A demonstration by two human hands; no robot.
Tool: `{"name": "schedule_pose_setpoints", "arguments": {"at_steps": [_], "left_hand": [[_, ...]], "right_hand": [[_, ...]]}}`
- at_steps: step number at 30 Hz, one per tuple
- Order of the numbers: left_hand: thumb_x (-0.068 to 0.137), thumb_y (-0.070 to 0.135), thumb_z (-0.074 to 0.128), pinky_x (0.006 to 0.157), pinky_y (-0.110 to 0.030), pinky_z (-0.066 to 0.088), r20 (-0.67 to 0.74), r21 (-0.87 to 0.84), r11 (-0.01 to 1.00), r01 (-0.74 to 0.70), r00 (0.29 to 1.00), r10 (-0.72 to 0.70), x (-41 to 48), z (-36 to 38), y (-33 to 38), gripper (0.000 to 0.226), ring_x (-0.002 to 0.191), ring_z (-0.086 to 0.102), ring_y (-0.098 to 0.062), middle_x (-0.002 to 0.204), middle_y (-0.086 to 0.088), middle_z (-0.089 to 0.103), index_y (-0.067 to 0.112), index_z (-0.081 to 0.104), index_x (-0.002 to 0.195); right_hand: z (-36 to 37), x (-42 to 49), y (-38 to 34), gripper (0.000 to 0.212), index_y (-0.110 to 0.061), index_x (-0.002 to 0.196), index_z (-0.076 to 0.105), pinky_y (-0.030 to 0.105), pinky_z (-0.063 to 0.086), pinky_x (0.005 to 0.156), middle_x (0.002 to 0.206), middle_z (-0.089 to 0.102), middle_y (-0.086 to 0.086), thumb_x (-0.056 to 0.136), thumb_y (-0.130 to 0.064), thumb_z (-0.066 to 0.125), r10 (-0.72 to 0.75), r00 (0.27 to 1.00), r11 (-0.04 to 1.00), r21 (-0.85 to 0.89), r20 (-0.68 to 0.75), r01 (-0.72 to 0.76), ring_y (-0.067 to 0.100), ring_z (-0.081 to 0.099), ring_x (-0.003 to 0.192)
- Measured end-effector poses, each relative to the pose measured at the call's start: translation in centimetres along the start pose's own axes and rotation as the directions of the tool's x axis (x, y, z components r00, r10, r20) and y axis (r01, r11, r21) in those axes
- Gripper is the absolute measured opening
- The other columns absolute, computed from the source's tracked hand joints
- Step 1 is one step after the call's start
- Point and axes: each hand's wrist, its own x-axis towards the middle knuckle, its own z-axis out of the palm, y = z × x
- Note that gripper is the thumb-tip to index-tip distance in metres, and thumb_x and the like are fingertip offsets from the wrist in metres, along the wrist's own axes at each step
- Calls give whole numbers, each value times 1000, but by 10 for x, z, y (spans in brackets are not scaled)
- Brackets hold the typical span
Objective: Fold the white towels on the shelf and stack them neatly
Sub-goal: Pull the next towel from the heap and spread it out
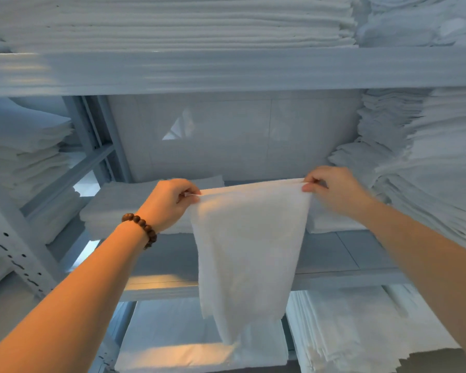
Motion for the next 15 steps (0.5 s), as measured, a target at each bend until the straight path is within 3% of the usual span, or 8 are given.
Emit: {"name": "schedule_pose_setpoints", "arguments": {"at_steps": [3, 7, 11, 15], "left_hand": [[85, 14, 66, 69, -17, 39, 168, 67, 998, -8, 986, -4, 0, 12, 3, 6, 75, 54, -10, 87, 3, 63, 14, 70, 91], [84, 16, 68, 66, -16, 40, 118, -6, 1000, -10, 993, 10, -1, 18, 4, 3, 70, 55, -8, 81, 8, 61, 18, 69, 85], [85, 17, 67, 68, -18, 39, 161, 13, 1000, -26, 987, 23, -3, 29, 7, 7, 72, 53, -9, 82, 6, 59, 13, 70, 89], [86, 18, 65, 70, -19, 40, 203, 27, 999, -42, 979, 36, -3, 31, 5, 9, 76, 55, -11, 85, 6, 59, 13, 69, 93]], "right_hand": [[3, -14, 0, 21, 5, 95, 68, 28, 34, 78, 99, 67, 19, 87, -14, 64, 14, 981, 986, -166, 194, 19, 29, 60, 93], [3, -30, 8, 16, 7, 86, 67, 24, 31, 71, 90, 66, 22, 84, -9, 66, -23, 999, 987, -158, 36, 29, 33, 61, 87], [6, -36, 15, 17, 4, 90, 68, 35, 37, 80, 94, 67, 20, 84, -11, 67, 20, 998, 978, -209, 64, -6, 34, 61, 89], [5, -38, 16, 16, 4, 89, 70, 31, 36, 77, 93, 69, 20, 82, -11, 69, 22, 996, 976, -218, 85, -3, 33, 61, 89]]}}
